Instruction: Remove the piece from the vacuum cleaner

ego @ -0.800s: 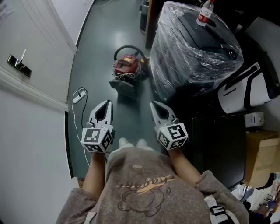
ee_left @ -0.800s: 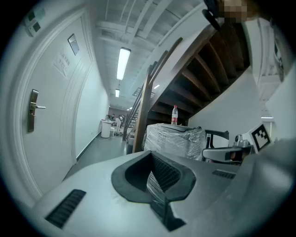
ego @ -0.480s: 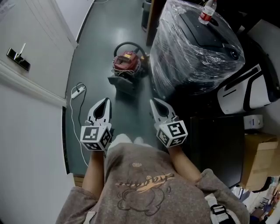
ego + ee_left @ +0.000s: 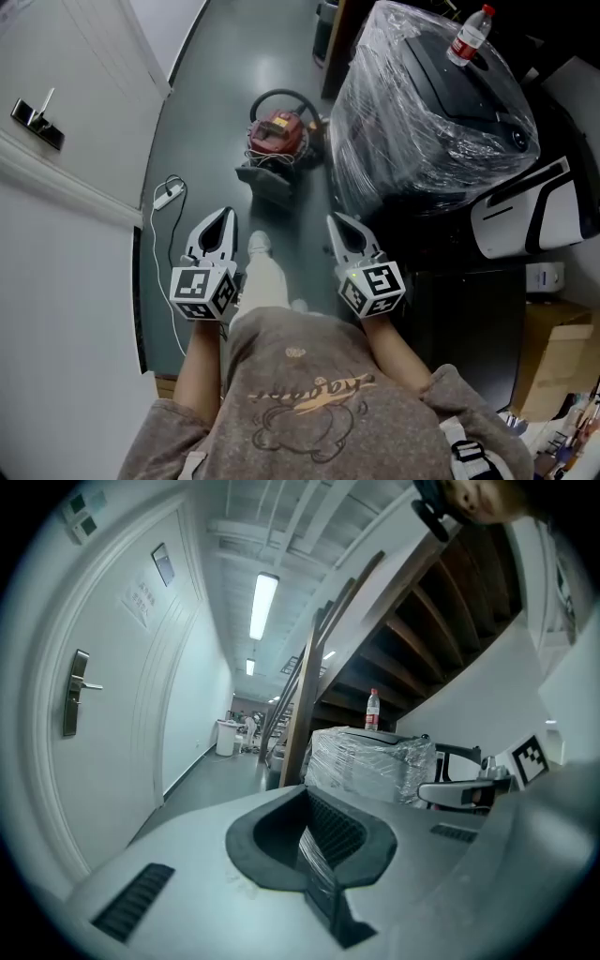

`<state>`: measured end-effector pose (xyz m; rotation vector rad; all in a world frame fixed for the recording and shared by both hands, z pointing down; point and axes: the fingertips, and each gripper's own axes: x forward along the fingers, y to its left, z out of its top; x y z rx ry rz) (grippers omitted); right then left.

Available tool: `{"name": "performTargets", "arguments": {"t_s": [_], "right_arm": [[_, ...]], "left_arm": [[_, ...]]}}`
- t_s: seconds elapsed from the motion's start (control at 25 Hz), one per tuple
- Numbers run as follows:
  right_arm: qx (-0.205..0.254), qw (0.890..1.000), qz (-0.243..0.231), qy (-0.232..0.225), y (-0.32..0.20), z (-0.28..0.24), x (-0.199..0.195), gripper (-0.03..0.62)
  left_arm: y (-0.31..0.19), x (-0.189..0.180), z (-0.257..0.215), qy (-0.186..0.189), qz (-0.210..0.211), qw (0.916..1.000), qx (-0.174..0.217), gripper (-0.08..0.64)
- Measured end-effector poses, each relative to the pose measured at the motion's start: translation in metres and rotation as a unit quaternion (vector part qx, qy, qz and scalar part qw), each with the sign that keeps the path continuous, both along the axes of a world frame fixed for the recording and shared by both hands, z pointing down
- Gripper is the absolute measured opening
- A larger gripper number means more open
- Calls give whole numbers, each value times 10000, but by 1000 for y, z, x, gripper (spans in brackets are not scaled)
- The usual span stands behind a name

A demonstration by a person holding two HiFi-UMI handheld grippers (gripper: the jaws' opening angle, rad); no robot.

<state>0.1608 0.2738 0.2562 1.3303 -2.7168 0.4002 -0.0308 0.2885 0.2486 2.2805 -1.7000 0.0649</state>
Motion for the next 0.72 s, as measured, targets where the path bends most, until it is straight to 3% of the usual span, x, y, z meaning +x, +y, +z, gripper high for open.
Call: {"name": "performTargets", "arguments": {"t_s": [0.36,0.72], "right_arm": [[-217,9998,16,23,-100,18,-50,0],[-123,9997,189,36,-204,11,-102,0]], "left_arm": [[-115,-40,14,34,342,9994,-70,-5],[-227,-79,15,-3,793,9967,-152,-5]]}}
